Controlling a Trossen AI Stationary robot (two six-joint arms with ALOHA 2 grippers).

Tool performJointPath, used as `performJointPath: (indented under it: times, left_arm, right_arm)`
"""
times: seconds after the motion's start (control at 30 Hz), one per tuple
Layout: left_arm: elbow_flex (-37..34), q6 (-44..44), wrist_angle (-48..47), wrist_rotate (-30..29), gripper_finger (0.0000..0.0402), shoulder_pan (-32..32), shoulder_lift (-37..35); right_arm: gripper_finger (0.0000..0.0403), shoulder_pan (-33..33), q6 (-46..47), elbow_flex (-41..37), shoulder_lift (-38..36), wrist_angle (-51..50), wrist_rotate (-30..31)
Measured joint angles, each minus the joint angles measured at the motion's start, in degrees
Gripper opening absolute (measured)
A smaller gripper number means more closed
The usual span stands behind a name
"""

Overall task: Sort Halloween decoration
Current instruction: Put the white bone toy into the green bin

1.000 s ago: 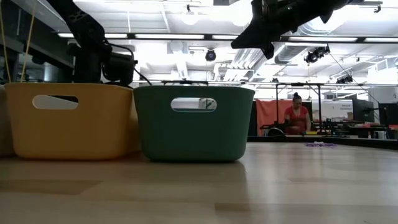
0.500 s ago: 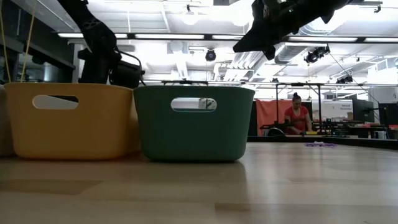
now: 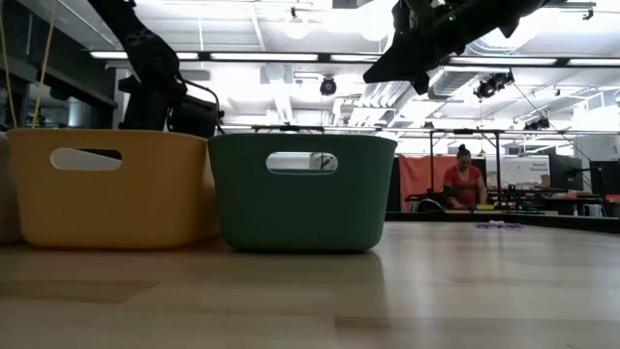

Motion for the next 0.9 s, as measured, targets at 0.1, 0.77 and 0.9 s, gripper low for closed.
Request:
performJointPath:
  times: [0.1, 0.77, 0.9]
  left_arm:
    - [0.11, -0.71, -0.02, -1.48, 0.0121, -0.54, 0.60]
    - [2.25, -0.37, -0.01, -3.21, 0.0000, 6.54, -9.66]
    - [2.21, -0.27, -4.02, 3.53, 0.0000, 7.34, -13.60]
  right_arm:
    - [0.0000, 0.00, -0.01, 0.00, 0.01, 0.00, 0.01]
    - [0.0000, 0.15, 0.80, 0.00, 0.00, 1.89, 0.01]
    - [0.0000, 0.15, 1.88, 0.00, 0.00, 1.95, 0.00]
